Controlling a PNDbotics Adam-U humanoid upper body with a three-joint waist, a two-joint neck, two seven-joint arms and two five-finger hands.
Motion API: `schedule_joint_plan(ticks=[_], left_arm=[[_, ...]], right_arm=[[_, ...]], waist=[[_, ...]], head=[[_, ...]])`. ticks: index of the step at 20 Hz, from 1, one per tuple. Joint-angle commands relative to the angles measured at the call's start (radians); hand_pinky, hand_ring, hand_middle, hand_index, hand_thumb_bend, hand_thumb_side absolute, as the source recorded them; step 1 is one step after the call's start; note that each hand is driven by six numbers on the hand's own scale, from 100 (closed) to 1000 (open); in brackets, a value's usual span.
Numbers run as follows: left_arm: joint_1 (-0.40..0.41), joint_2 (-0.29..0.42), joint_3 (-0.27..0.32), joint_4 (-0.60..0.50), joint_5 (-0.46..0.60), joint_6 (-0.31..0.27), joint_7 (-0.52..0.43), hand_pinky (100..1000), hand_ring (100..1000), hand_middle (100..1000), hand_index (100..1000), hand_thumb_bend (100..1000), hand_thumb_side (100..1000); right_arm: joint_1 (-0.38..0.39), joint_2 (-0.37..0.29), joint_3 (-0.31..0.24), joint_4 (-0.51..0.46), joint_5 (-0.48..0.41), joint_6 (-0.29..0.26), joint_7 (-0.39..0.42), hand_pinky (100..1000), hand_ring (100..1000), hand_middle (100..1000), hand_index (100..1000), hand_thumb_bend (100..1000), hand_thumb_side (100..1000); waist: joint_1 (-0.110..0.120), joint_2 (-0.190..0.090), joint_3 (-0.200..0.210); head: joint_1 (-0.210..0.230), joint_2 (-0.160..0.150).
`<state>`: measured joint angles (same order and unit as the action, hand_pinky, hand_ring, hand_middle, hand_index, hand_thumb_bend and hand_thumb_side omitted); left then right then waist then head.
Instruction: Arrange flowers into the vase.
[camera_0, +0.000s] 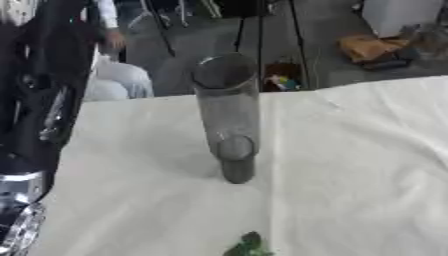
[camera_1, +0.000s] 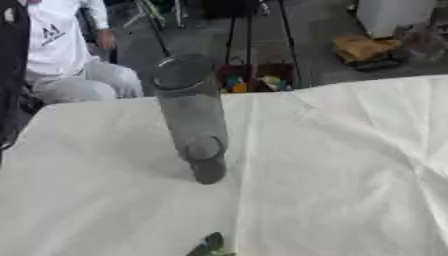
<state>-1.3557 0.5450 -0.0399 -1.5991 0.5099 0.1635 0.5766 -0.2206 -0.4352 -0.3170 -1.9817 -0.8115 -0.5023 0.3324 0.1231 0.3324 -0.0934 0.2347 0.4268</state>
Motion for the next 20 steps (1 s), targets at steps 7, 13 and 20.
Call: schedule_joint_plan(ticks=[7, 13, 20], left_arm=[[0.006, 0.038, -0.024, -0.004, -0.012, -0.057, -0.005, 100, 100, 100, 100, 137, 975], [0.032, 0.045, -0.043, -0.041, -0.068, -0.073, -0.025, 100, 100, 100, 100, 120, 948], [0.046, 0.042, -0.041, -0.060, -0.076, -0.090, -0.018, 100, 100, 100, 100, 127, 942]], right_arm=[[-0.021, -0.011, -0.002, -0.018, 0.001, 0.018, 0.014, 603, 730, 635, 731, 100, 1000], [-0.028, -0.009, -0.004, -0.018, 0.004, 0.019, 0.018, 603, 730, 634, 732, 100, 1000], [-0.034, -0.005, -0.005, -0.018, 0.006, 0.021, 0.021, 603, 730, 633, 732, 100, 1000]], waist=[[0.006, 0.001, -0.017], [0.008, 0.015, -0.024], [0.009, 0.026, -0.029]], head=[[-0.004, -0.041], [-0.008, -0.052], [-0.001, -0.061]])
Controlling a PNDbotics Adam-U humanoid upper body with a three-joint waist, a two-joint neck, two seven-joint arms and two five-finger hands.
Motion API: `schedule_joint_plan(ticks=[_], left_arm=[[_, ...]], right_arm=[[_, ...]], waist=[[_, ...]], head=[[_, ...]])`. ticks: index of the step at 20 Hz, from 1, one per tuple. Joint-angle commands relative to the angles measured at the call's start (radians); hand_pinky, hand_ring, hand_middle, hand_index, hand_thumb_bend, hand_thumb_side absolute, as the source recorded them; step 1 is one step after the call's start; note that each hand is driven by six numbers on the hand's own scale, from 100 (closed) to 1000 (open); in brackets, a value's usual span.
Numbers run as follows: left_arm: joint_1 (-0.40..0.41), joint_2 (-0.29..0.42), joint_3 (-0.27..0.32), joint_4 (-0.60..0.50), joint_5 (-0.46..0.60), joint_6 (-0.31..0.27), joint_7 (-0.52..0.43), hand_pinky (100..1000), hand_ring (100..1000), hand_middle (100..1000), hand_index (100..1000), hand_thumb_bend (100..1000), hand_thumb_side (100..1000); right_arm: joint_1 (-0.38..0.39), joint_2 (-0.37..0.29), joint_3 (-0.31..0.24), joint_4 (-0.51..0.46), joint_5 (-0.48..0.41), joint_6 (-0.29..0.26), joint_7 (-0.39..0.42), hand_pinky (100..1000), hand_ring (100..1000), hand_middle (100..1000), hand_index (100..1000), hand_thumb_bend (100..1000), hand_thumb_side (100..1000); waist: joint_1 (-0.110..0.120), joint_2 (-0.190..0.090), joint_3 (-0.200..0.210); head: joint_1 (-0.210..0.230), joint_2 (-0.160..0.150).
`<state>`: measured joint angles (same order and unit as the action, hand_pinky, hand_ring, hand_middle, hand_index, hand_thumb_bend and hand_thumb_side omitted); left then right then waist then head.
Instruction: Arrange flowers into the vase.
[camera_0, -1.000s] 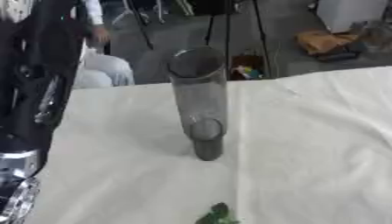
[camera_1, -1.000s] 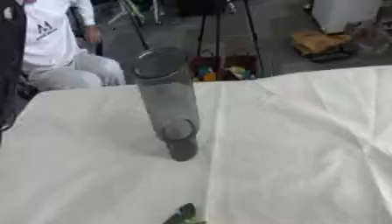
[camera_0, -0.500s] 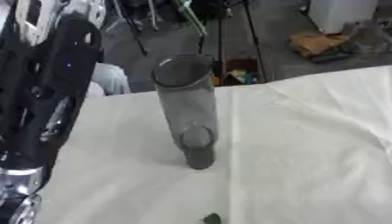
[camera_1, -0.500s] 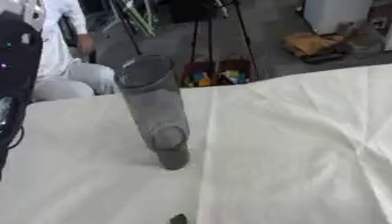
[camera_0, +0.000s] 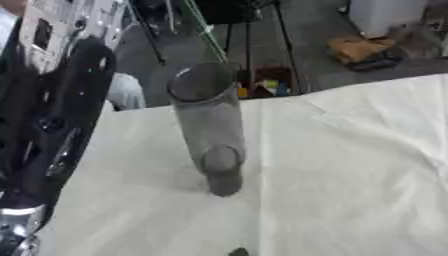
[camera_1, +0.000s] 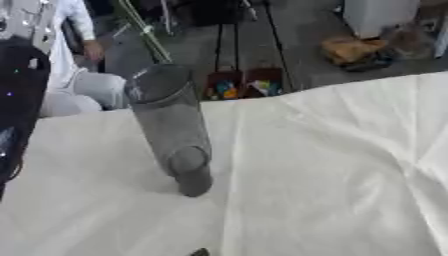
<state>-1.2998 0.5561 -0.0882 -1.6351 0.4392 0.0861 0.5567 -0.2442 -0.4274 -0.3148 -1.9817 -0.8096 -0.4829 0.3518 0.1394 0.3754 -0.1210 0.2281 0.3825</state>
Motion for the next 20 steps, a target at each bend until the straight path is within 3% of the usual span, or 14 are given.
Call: schedule_joint_plan(ticks=[1, 20], left_arm=[[-0.007, 0.032, 0.007, -0.031, -0.007, -0.018, 0.003, 100, 100, 100, 100, 126, 938], [0.020, 0.056, -0.005, -0.092, -0.059, -0.019, -0.002, 100, 100, 100, 100, 110, 912]], right_arm=[[-0.011, -0.012, -0.007, -0.018, 0.005, 0.001, 0.002, 603, 730, 633, 732, 100, 1000], [-0.012, -0.006, -0.010, -0.018, 0.013, 0.005, 0.003, 604, 731, 633, 734, 100, 1000]], waist=[[-0.008, -0.015, -0.003], [-0.006, 0.000, -0.004]], head=[[0.006, -0.019], [-0.002, -0.035]])
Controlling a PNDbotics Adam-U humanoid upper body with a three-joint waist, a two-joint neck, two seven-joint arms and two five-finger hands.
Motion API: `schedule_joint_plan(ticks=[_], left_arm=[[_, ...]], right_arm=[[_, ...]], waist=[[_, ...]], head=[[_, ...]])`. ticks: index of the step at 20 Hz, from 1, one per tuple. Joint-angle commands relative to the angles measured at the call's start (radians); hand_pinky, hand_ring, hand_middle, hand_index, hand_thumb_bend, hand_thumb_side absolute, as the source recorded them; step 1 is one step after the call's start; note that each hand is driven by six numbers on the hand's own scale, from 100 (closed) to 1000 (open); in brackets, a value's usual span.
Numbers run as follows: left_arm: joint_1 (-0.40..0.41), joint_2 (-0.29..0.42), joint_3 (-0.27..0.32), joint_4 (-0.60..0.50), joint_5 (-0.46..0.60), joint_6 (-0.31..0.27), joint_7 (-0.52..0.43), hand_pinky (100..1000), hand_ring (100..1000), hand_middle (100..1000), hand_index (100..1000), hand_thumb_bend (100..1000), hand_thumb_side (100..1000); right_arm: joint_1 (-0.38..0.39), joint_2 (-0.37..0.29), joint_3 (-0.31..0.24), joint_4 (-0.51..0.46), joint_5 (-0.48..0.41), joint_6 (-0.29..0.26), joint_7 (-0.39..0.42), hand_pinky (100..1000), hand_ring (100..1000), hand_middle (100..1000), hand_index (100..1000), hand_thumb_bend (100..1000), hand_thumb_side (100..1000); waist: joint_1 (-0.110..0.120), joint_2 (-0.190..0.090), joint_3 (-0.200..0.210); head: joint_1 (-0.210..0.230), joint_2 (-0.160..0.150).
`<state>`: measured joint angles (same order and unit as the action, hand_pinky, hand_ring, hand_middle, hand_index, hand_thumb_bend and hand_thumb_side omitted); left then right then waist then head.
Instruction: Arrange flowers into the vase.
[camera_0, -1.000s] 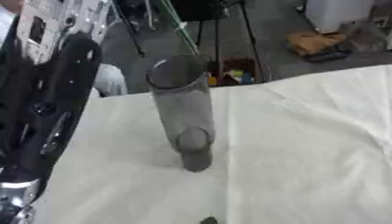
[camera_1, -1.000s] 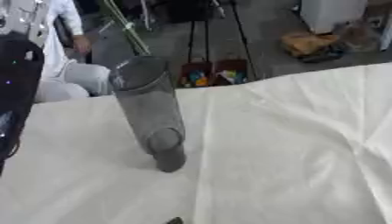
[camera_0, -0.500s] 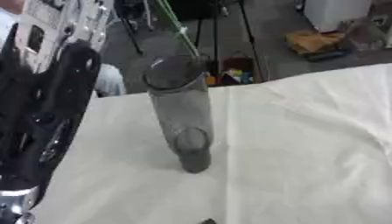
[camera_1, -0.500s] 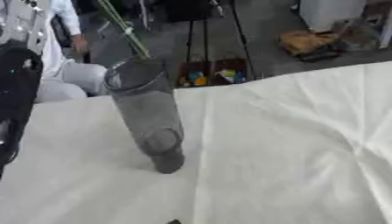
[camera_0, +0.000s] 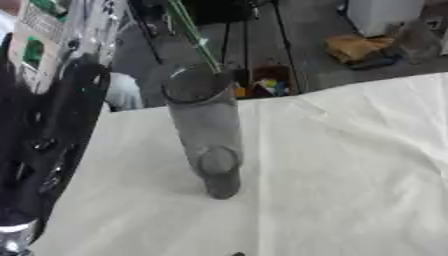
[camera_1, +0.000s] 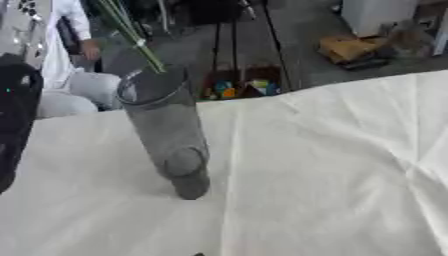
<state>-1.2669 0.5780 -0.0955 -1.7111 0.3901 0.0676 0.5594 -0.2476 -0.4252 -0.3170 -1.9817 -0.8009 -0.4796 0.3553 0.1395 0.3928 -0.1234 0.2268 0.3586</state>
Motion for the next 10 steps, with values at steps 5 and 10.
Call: schedule_joint_plan(ticks=[5, 10], left_arm=[[-0.007, 0.034, -0.001, -0.018, -0.025, -0.014, -0.005, 100, 100, 100, 100, 102, 901], [0.001, 0.031, -0.006, -0.017, -0.038, -0.027, -0.009, 100, 100, 100, 100, 103, 904]], right_arm=[[-0.012, -0.006, -0.009, -0.018, 0.005, 0.002, 0.002, 604, 731, 633, 734, 100, 1000], [-0.015, -0.004, -0.009, -0.018, 0.006, 0.001, 0.005, 604, 731, 633, 735, 100, 1000]], waist=[[-0.006, -0.011, -0.007], [-0.005, -0.004, -0.012]], head=[[0.001, -0.019], [0.006, -0.027]])
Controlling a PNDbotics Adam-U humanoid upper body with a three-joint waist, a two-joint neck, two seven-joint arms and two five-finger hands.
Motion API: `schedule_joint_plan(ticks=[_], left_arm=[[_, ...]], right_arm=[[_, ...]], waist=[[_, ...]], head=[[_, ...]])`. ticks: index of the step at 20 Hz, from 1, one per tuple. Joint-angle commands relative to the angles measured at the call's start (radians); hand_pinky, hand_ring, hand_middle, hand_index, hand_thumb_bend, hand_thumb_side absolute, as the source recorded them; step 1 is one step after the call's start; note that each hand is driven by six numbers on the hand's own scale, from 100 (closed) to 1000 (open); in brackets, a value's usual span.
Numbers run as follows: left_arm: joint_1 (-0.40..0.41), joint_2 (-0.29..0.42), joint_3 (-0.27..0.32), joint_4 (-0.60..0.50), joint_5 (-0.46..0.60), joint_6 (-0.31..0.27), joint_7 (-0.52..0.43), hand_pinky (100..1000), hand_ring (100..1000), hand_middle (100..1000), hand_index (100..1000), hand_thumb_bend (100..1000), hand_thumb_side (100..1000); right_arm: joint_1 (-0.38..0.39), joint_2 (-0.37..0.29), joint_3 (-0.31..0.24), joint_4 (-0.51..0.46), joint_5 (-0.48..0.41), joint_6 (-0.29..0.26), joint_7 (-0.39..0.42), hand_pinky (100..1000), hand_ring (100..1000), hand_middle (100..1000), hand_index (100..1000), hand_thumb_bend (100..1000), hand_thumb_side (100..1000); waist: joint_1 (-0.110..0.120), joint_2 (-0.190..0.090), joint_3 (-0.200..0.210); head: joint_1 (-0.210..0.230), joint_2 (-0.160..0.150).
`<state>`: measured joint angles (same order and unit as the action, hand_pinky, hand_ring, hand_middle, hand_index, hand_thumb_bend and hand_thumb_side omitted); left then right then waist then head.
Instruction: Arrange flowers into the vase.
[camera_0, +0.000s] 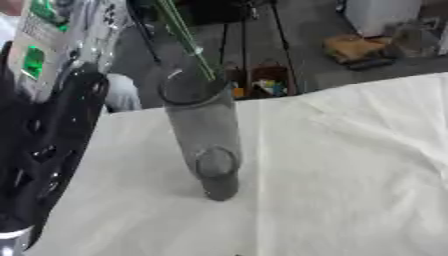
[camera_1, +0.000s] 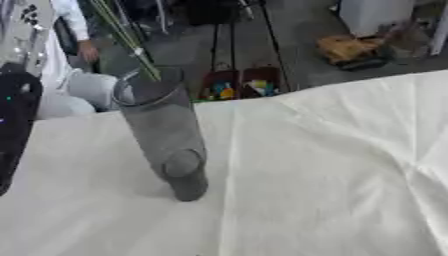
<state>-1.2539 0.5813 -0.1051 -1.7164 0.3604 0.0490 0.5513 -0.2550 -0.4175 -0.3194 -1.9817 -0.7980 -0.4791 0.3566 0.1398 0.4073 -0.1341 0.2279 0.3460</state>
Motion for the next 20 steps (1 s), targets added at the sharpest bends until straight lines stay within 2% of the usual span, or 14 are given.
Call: schedule_joint_plan(ticks=[1, 20], left_arm=[[-0.011, 0.026, 0.003, -0.011, -0.007, -0.012, 0.000, 100, 100, 100, 100, 104, 905], [0.016, 0.045, -0.016, -0.018, -0.077, -0.087, -0.022, 100, 100, 100, 100, 100, 856]], right_arm=[[-0.009, -0.011, -0.006, -0.018, 0.003, 0.001, 0.004, 604, 731, 633, 735, 100, 1000], [-0.016, -0.005, -0.008, -0.018, 0.005, 0.001, 0.011, 604, 730, 629, 737, 100, 1000]], waist=[[-0.005, -0.017, -0.003], [-0.003, -0.001, -0.013]], head=[[0.005, -0.016], [0.003, -0.038]])
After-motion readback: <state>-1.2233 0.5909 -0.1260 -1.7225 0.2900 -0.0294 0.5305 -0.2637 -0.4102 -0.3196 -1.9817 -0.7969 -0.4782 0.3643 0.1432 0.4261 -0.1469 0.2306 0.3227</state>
